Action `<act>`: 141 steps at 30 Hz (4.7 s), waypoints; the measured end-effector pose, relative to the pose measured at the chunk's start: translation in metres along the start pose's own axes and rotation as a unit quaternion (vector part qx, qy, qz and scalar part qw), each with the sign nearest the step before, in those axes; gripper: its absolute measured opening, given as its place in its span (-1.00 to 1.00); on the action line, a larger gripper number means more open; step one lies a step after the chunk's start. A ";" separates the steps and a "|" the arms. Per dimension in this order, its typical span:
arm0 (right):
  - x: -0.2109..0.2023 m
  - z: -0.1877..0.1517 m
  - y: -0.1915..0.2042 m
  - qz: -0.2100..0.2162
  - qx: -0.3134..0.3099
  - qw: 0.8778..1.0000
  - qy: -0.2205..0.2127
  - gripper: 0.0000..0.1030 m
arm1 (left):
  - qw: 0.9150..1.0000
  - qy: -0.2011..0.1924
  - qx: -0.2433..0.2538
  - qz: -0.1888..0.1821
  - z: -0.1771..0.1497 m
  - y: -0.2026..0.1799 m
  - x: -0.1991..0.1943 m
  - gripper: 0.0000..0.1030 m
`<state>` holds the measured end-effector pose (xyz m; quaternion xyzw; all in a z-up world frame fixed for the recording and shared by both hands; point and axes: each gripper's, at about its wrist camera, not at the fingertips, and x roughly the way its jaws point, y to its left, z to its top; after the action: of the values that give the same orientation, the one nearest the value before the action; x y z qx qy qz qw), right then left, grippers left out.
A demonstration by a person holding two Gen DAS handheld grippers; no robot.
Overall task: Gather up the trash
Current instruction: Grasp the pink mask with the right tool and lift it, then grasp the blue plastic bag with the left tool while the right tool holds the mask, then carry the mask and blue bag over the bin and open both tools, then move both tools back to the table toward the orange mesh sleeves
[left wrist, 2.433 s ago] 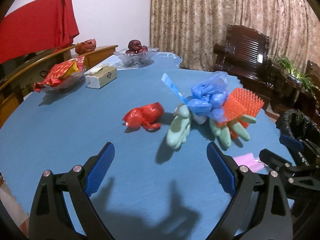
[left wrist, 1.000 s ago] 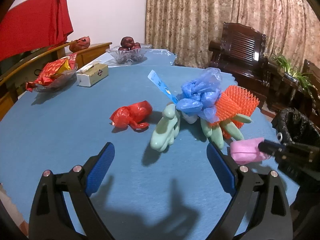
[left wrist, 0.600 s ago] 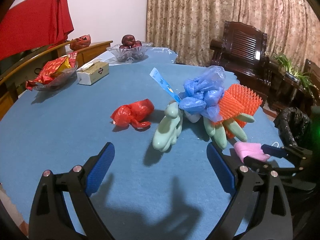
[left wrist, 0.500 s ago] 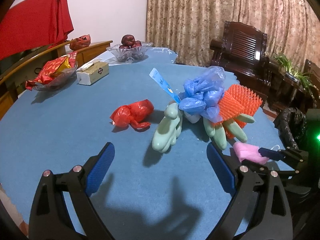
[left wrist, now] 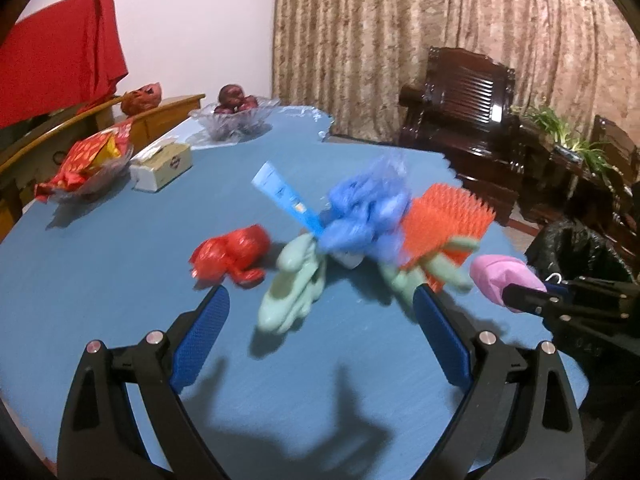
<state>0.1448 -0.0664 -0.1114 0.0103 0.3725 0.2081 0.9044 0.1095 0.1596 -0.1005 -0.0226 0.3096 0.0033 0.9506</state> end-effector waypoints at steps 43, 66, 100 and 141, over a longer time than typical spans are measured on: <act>-0.006 0.040 -0.051 -0.034 0.031 0.997 -0.065 -0.66 | 0.998 -0.039 0.044 -0.028 0.059 -0.071 0.069 -1.00; -0.054 0.037 -0.067 -0.049 0.049 0.993 -0.094 -0.66 | 0.994 -0.054 0.038 -0.091 0.059 -0.086 0.002 -1.00; -0.163 -0.051 -0.231 -0.237 0.164 0.954 -0.085 -0.50 | 0.938 -0.018 0.138 -0.319 0.029 -0.331 0.022 -0.99; -0.088 0.007 -0.106 -0.140 0.067 0.983 -0.102 0.89 | 0.996 -0.048 0.044 -0.064 0.041 -0.093 -0.002 0.77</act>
<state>0.1333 -0.1962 -0.0658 0.0400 0.2889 0.0516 0.9551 0.1345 0.0685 -0.0625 -0.0007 0.2618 -0.0703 0.9626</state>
